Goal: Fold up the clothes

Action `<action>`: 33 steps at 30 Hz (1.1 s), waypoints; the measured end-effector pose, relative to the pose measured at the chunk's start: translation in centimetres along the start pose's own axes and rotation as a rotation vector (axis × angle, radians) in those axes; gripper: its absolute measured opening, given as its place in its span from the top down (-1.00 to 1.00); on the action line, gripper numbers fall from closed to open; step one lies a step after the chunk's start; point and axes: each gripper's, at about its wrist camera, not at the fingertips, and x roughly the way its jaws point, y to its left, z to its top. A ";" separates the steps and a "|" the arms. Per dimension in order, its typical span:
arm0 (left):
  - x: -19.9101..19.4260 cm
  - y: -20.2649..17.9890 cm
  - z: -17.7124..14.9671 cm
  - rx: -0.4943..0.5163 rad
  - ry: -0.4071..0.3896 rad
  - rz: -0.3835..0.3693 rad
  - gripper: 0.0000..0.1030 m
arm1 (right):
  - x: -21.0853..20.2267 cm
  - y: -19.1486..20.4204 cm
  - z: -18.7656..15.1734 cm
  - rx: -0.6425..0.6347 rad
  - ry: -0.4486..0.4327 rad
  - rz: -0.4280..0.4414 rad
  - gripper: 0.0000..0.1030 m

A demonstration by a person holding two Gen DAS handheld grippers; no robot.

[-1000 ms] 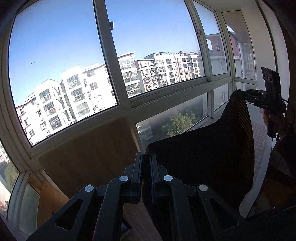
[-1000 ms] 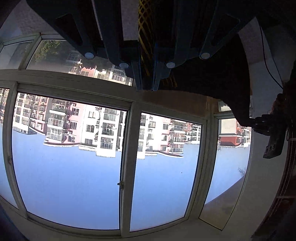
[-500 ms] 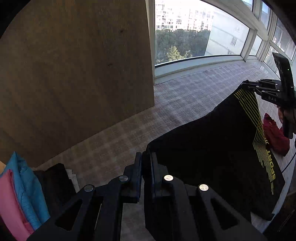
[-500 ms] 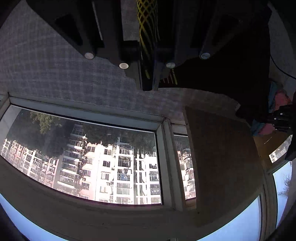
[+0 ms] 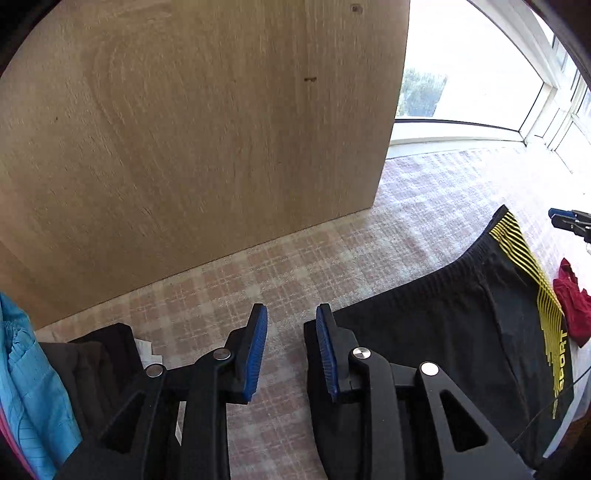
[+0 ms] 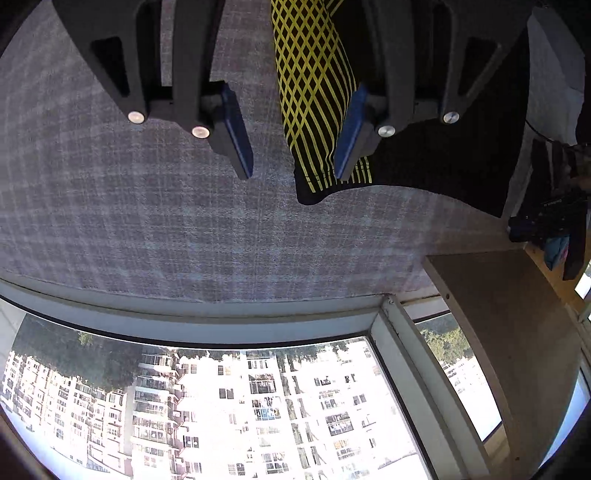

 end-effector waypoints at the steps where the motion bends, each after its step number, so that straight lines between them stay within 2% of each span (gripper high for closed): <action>1: -1.2 -1.2 -0.2 0.024 -0.010 -0.021 0.50 | -1.3 0.0 -0.8 0.007 0.000 0.013 0.12; 2: -2.7 -3.0 -0.6 0.066 -0.022 -0.034 0.50 | -2.8 0.1 -1.9 0.007 0.003 0.018 0.11; 4: -5.8 -7.4 -1.8 0.168 -0.041 -0.067 0.47 | -5.8 0.1 -4.3 0.002 0.011 0.019 -0.04; 5: -7.4 -9.9 -2.4 0.212 -0.048 -0.089 0.39 | -7.0 0.0 -5.5 0.003 0.014 0.021 -0.16; 6: -8.6 -12.3 -3.9 0.246 -0.054 -0.114 0.36 | -8.1 0.0 -6.8 0.005 0.017 0.022 -0.19; 8: -10.6 -17.0 -7.3 0.291 -0.057 -0.187 0.34 | -9.8 -0.2 -9.5 0.010 0.022 0.095 -0.19; 11: -11.9 -23.6 -12.9 0.314 -0.012 -0.305 0.34 | -11.1 0.3 -13.4 -0.024 0.047 0.181 -0.18; 12: -11.8 -26.0 -14.8 0.341 0.010 -0.319 0.34 | -10.7 1.0 -14.5 -0.069 0.072 0.186 -0.02; 13: -11.8 -28.3 -16.6 0.369 0.031 -0.325 0.34 | -10.0 1.9 -15.5 -0.122 0.101 0.185 0.57; 14: -11.5 -30.4 -18.2 0.389 0.053 -0.328 0.34 | -9.1 2.8 -16.3 -0.183 0.134 0.160 0.83; 15: -11.2 -32.3 -19.7 0.397 0.074 -0.342 0.34 | -8.1 3.5 -17.3 -0.236 0.179 0.137 0.90; 17: -10.0 -35.4 -22.0 0.395 0.113 -0.376 0.34 | -6.2 4.5 -18.8 -0.306 0.254 0.118 0.90; 21: -8.2 -38.9 -24.7 0.361 0.136 -0.402 0.34 | -3.6 5.1 -20.2 -0.357 0.321 0.134 0.90; 23: -7.4 -39.5 -25.5 0.339 0.152 -0.381 0.34 | -3.5 5.4 -20.6 -0.401 0.324 0.140 0.88; 26: -6.2 -40.0 -26.8 0.318 0.225 -0.319 0.34 | -3.7 5.9 -21.3 -0.463 0.340 0.150 0.88; 30: -7.2 -40.3 -28.9 0.344 0.258 -0.304 0.34 | -4.1 6.3 -22.3 -0.529 0.348 0.156 0.88; 33: -8.0 -40.1 -29.7 0.329 0.259 -0.303 0.34 | -4.6 5.8 -22.8 -0.523 0.348 0.174 0.88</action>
